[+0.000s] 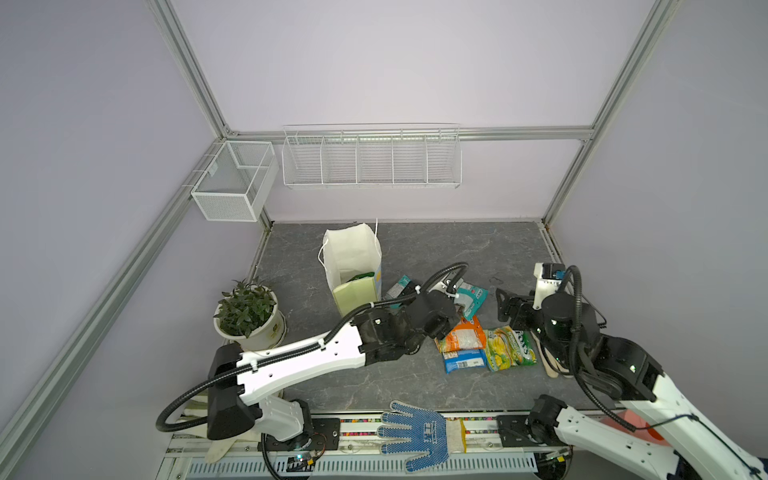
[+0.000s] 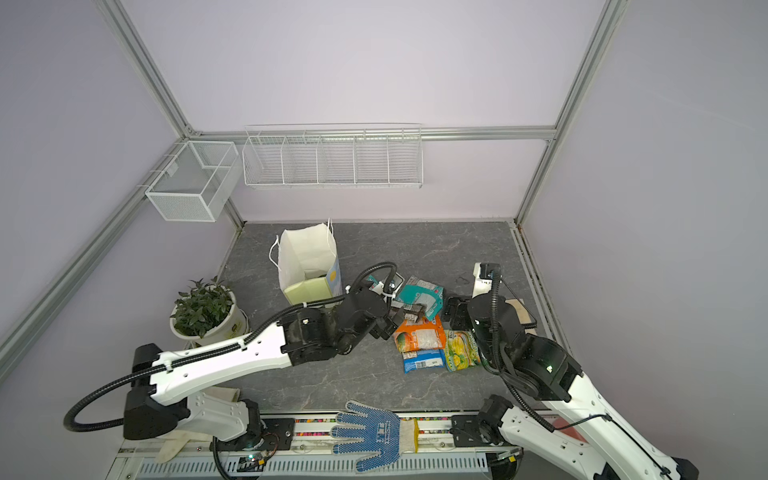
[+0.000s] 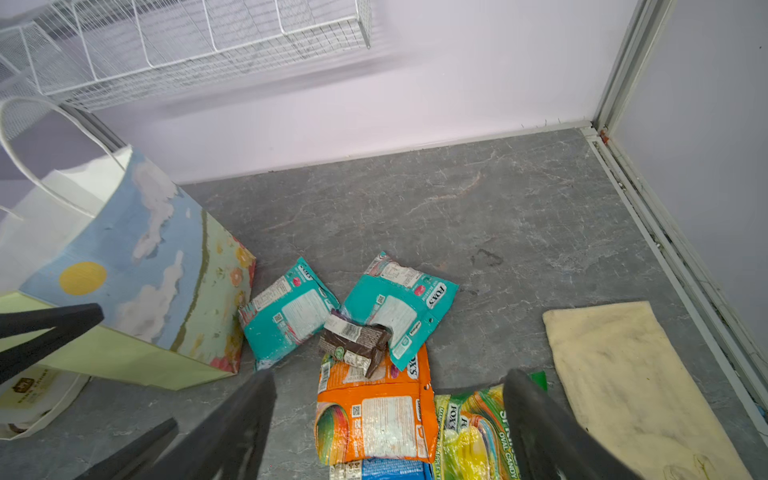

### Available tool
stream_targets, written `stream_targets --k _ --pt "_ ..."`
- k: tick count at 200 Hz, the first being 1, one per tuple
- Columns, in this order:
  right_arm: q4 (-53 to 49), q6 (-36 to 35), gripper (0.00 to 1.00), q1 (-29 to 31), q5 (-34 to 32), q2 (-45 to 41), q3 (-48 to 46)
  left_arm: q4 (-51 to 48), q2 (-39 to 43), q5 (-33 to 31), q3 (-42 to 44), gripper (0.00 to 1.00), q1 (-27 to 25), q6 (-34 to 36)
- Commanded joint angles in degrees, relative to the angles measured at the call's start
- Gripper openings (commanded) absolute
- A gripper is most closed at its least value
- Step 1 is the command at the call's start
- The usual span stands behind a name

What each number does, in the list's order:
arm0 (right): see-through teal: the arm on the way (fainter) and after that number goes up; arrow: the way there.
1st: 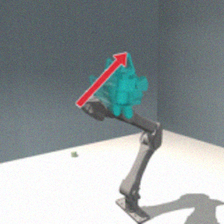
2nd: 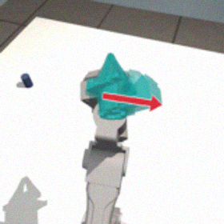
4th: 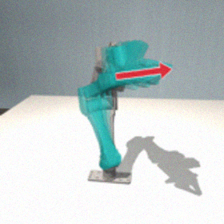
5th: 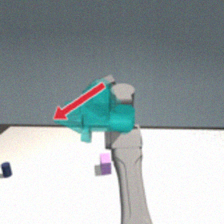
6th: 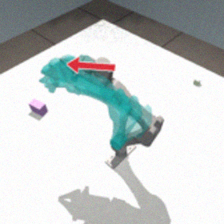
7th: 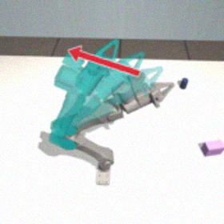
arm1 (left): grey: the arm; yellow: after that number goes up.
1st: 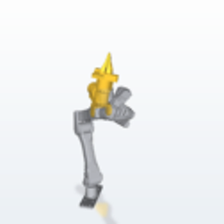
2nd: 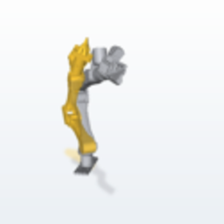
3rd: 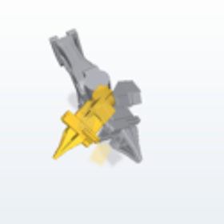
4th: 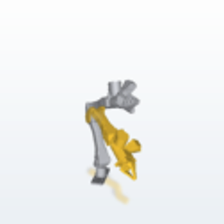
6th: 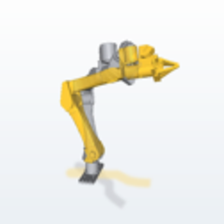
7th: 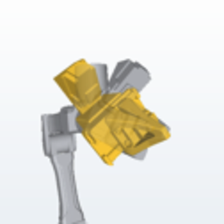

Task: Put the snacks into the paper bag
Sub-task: 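Reach the left gripper over the teal Fox's packet beside the bag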

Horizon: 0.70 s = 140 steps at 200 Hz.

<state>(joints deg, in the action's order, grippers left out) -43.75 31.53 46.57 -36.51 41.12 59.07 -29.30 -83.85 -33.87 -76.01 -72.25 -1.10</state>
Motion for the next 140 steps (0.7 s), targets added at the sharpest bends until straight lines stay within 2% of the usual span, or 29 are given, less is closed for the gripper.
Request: stream_targets --k 1,73,140 --pt "-1.4 1.5 0.89 -1.3 2.0 0.0 -1.7 -1.6 -4.9 1.1 -3.7 0.93 1.7 -1.3" --pt "-1.0 1.3 0.89 -6.3 5.8 0.1 -3.4 -12.4 -19.9 2.2 -15.3 0.92 6.8 -2.7" --pt "-1.6 1.0 0.88 -12.5 11.1 1.7 -2.6 -17.1 -26.3 5.9 -19.6 0.91 11.4 -4.3"
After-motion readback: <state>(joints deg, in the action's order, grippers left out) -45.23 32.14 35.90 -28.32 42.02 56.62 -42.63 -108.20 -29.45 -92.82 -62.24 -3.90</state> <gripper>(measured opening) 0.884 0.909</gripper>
